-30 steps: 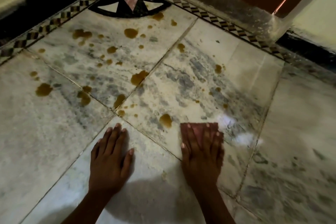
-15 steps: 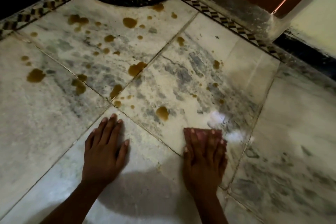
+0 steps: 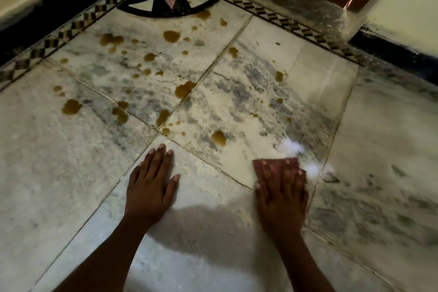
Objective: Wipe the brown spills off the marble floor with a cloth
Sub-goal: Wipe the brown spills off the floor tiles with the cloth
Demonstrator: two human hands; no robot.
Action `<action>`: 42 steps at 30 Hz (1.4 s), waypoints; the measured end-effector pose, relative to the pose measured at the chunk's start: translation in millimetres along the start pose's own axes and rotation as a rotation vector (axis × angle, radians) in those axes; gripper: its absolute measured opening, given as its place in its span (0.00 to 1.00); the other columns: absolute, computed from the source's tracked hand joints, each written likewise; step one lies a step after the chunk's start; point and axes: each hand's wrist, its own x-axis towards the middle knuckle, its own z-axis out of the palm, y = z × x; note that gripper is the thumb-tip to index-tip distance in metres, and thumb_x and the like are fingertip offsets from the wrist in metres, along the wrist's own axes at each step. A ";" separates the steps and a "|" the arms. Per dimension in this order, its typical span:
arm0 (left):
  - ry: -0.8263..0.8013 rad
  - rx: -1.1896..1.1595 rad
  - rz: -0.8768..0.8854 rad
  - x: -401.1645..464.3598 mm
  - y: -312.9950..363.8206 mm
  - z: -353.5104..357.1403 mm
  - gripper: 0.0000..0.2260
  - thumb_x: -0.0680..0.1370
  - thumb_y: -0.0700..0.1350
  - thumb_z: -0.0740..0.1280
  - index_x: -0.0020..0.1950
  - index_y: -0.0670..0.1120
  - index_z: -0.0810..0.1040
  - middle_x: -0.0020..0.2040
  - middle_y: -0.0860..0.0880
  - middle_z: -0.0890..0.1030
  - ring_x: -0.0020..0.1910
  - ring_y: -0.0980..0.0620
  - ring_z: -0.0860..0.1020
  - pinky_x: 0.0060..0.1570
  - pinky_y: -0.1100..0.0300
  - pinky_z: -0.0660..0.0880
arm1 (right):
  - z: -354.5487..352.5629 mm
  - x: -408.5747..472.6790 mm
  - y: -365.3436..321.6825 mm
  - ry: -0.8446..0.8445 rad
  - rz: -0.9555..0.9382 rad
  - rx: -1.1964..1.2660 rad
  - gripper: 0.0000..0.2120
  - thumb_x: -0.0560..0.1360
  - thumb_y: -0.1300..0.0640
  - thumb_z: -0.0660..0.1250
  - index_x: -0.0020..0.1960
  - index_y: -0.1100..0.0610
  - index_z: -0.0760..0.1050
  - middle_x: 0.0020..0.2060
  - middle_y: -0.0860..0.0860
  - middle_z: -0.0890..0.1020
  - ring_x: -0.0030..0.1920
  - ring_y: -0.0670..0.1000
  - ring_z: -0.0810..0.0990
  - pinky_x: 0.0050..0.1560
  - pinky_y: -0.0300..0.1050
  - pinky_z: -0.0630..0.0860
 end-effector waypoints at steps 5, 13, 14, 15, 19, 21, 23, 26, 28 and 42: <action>-0.015 -0.008 -0.008 -0.5 0.8 0.5 0.32 0.86 0.62 0.53 0.88 0.54 0.53 0.89 0.52 0.51 0.88 0.49 0.53 0.81 0.45 0.60 | -12.0 58.2 -13.2 -0.032 0.363 0.088 0.34 0.84 0.33 0.51 0.82 0.32 0.33 0.87 0.56 0.44 0.85 0.70 0.42 0.83 0.71 0.45; -0.008 -0.025 -0.010 -0.3 -4.4 2.0 0.32 0.86 0.63 0.52 0.88 0.55 0.53 0.89 0.53 0.52 0.88 0.49 0.54 0.78 0.45 0.64 | -5.2 -8.0 -41.6 -0.163 -0.223 -0.004 0.28 0.83 0.31 0.47 0.81 0.25 0.45 0.87 0.46 0.38 0.86 0.60 0.35 0.84 0.66 0.41; -0.009 -0.021 -0.012 -0.7 -6.4 3.2 0.32 0.86 0.63 0.52 0.88 0.55 0.53 0.89 0.53 0.52 0.88 0.49 0.55 0.77 0.45 0.65 | -5.5 -11.1 -32.7 -0.163 -0.185 -0.026 0.29 0.82 0.30 0.47 0.82 0.26 0.46 0.87 0.45 0.38 0.86 0.59 0.37 0.84 0.66 0.42; -0.021 -0.020 -0.005 -0.7 -7.3 3.6 0.32 0.86 0.63 0.51 0.88 0.55 0.54 0.89 0.53 0.52 0.88 0.49 0.55 0.76 0.45 0.65 | -4.1 -5.4 -26.6 -0.148 -0.132 -0.050 0.29 0.82 0.30 0.47 0.83 0.28 0.47 0.87 0.47 0.40 0.87 0.59 0.39 0.84 0.67 0.44; -0.048 -0.026 -0.019 1.6 -10.2 3.7 0.32 0.86 0.65 0.49 0.88 0.55 0.52 0.89 0.53 0.50 0.88 0.48 0.53 0.77 0.44 0.64 | 11.6 59.1 -73.3 -0.066 0.116 0.060 0.32 0.83 0.30 0.50 0.84 0.33 0.48 0.87 0.58 0.43 0.85 0.69 0.39 0.83 0.70 0.38; -0.067 -0.050 -0.009 1.8 -9.9 1.4 0.32 0.86 0.66 0.48 0.89 0.55 0.50 0.89 0.53 0.47 0.89 0.49 0.48 0.82 0.43 0.61 | 19.3 80.7 -112.9 -0.163 0.095 0.080 0.32 0.83 0.29 0.50 0.83 0.31 0.44 0.87 0.57 0.39 0.84 0.70 0.33 0.81 0.70 0.31; -0.070 -0.066 0.036 2.1 -17.1 -3.4 0.33 0.86 0.66 0.49 0.89 0.55 0.49 0.89 0.54 0.44 0.89 0.49 0.43 0.85 0.42 0.57 | 26.5 74.3 -131.6 -0.195 -0.108 -0.019 0.32 0.82 0.28 0.46 0.84 0.30 0.44 0.87 0.52 0.41 0.84 0.68 0.33 0.80 0.69 0.30; -0.010 -0.046 -0.062 0.8 -50.7 -19.1 0.33 0.85 0.65 0.52 0.88 0.55 0.51 0.89 0.54 0.47 0.89 0.46 0.46 0.84 0.40 0.56 | 27.0 33.0 -114.2 -0.055 -0.364 -0.088 0.30 0.82 0.29 0.49 0.83 0.33 0.56 0.87 0.49 0.56 0.86 0.66 0.49 0.83 0.69 0.50; 0.025 -0.044 -0.205 -2.3 -80.1 -25.7 0.33 0.85 0.65 0.52 0.88 0.55 0.52 0.89 0.53 0.50 0.89 0.44 0.48 0.83 0.38 0.57 | 22.5 22.7 -95.3 -0.032 -0.321 -0.047 0.30 0.81 0.30 0.51 0.83 0.32 0.58 0.85 0.50 0.61 0.85 0.65 0.56 0.80 0.70 0.60; 0.057 -0.004 -0.322 -10.2 -110.2 -28.5 0.33 0.85 0.66 0.51 0.88 0.58 0.49 0.89 0.55 0.49 0.89 0.48 0.49 0.84 0.38 0.53 | 26.5 7.2 -136.7 -0.106 -0.523 -0.120 0.27 0.82 0.29 0.49 0.80 0.25 0.55 0.87 0.44 0.50 0.87 0.59 0.48 0.81 0.65 0.59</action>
